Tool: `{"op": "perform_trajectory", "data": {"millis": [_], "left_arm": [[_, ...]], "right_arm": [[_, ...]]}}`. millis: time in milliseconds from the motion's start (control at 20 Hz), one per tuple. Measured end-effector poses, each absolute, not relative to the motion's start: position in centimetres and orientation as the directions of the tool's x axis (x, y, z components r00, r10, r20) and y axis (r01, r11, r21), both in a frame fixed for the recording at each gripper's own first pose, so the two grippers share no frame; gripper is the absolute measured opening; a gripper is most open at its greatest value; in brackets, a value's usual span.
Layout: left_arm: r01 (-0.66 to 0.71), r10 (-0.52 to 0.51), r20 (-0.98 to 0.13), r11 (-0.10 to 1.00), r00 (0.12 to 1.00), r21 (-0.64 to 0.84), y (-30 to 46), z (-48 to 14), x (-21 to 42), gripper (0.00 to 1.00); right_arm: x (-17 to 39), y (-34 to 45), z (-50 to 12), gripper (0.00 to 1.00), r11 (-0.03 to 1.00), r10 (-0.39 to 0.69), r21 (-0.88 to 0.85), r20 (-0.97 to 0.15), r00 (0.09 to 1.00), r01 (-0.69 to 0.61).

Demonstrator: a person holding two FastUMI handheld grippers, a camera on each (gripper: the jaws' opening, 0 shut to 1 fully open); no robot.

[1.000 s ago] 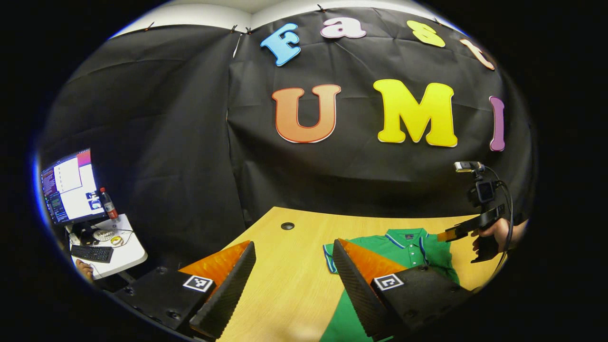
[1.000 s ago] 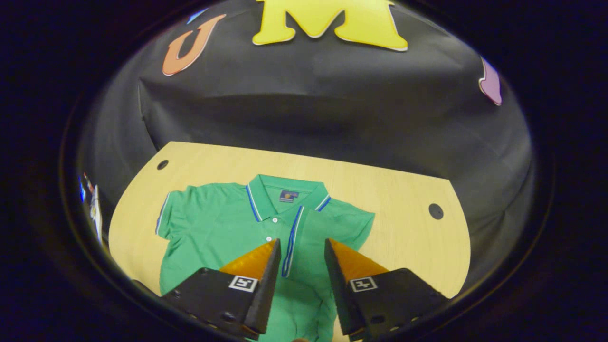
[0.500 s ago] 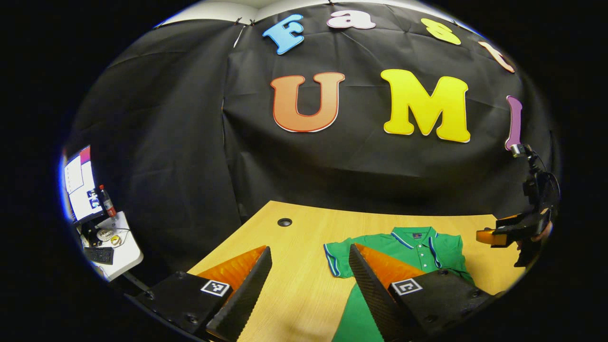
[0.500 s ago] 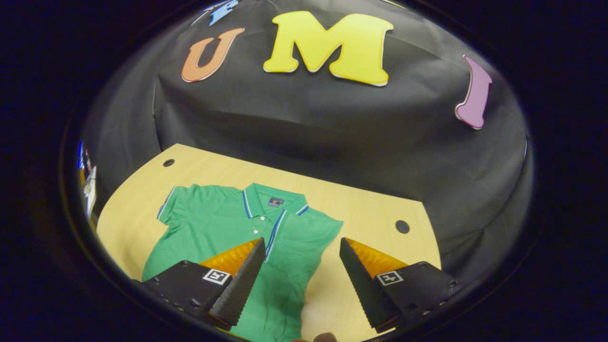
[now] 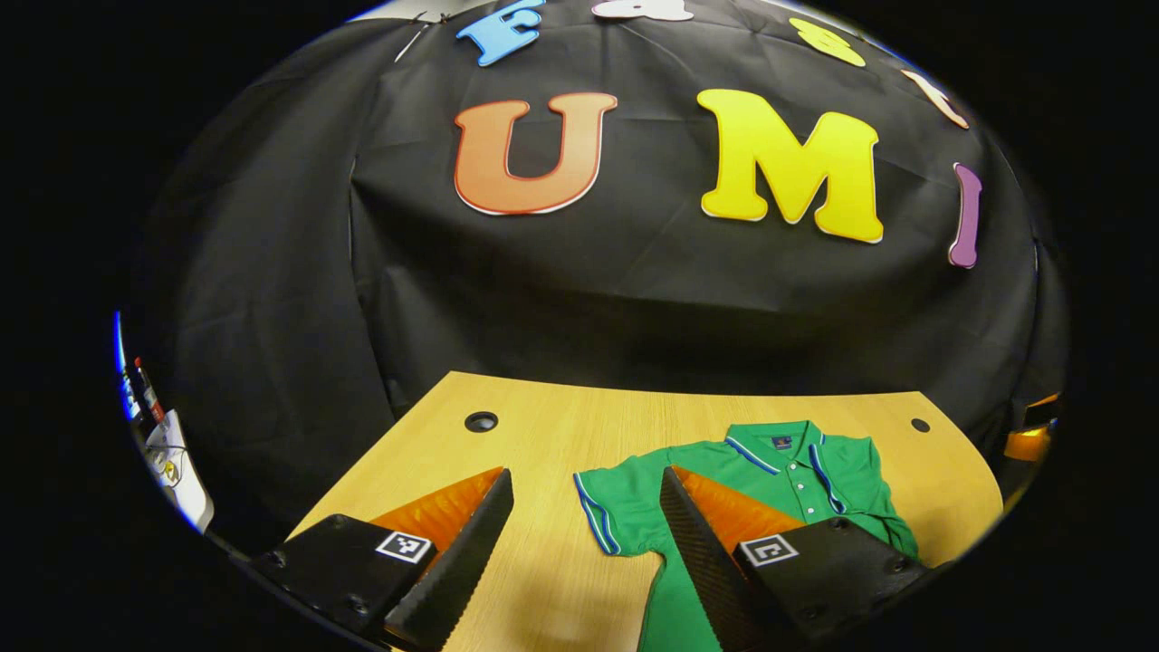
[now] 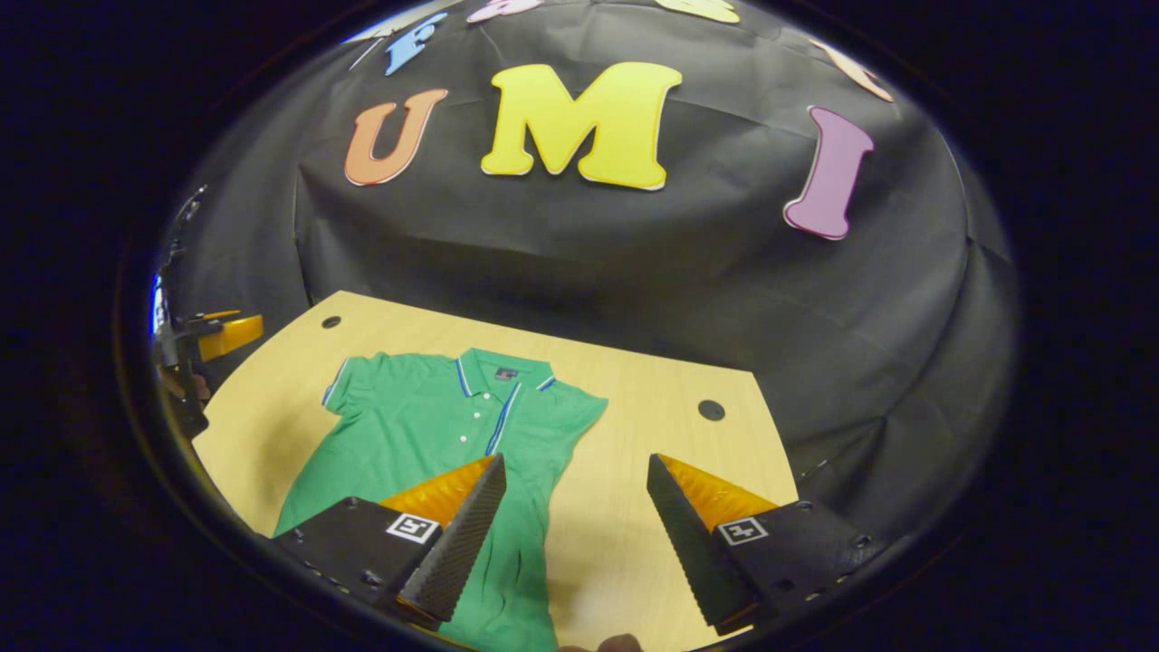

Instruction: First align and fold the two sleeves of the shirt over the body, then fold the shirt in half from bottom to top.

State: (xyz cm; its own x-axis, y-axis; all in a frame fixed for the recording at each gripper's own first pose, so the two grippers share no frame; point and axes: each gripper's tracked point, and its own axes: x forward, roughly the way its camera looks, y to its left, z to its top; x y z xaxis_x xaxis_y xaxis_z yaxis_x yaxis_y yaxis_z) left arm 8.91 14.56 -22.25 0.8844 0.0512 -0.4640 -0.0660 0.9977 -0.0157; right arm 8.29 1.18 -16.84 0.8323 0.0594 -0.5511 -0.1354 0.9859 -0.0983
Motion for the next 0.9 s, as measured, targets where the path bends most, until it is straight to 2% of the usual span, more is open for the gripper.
{"op": "perform_trajectory", "data": {"millis": [350, 900], "left_arm": [[-0.092, 0.004, -0.564, 0.987, 0.826, -0.129, 14.2, -28.5, 12.4, 1.00], [-0.130, -0.010, -0.718, 0.982, 0.696, -0.140, 14.1, -37.2, 14.1, 1.00]], "right_arm": [[5.1, -1.8, -18.1, 0.95, 0.992, -0.004, -0.103, -0.595, 0.804, -0.071], [2.2, -0.6, -20.9, 0.98, 0.990, -0.002, -0.108, -0.659, 0.752, -0.093]]}}
